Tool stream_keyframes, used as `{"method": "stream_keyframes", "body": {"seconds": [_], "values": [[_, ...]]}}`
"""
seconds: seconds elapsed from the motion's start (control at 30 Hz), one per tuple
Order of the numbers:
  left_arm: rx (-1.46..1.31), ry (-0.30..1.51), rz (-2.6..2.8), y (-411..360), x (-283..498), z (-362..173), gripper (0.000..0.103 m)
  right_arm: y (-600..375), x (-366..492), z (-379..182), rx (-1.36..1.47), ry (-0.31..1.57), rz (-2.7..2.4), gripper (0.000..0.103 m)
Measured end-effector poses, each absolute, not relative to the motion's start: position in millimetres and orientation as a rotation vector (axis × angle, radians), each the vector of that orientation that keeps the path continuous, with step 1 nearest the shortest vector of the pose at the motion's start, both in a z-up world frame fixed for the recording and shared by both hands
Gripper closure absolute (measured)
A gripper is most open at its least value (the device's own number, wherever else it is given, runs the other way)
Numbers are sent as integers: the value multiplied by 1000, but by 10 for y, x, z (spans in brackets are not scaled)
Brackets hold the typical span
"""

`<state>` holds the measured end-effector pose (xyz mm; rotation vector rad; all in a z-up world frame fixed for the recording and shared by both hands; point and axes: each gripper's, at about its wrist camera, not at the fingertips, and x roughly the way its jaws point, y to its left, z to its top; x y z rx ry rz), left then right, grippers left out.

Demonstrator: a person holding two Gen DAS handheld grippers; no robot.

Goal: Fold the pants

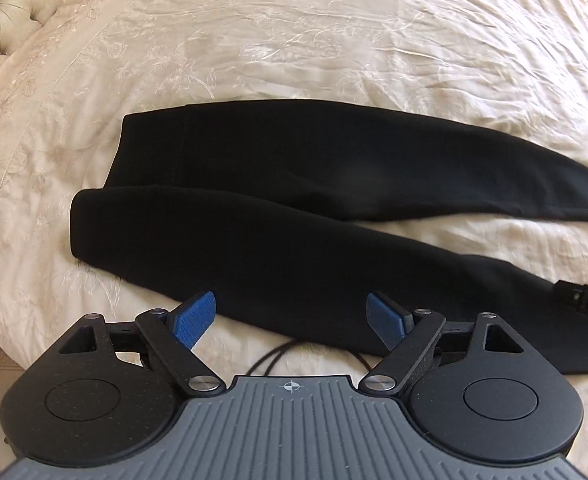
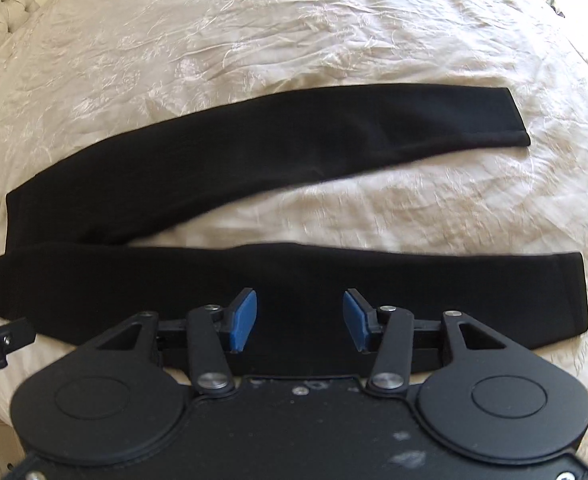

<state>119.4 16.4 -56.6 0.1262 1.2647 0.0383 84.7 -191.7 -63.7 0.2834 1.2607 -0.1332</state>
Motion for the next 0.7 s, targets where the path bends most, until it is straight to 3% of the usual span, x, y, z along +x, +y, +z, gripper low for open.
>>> {"method": "stream_keyframes", "body": {"seconds": [0.47,0.7], "values": [[192,1289,-21,112,2121,-874,20,-2476,2983,-1148,396,1314,-373,53],[208,1318,-19,205,2306,-1018,20,-2535,3456,-1555,466,1348,-526,53]]}}
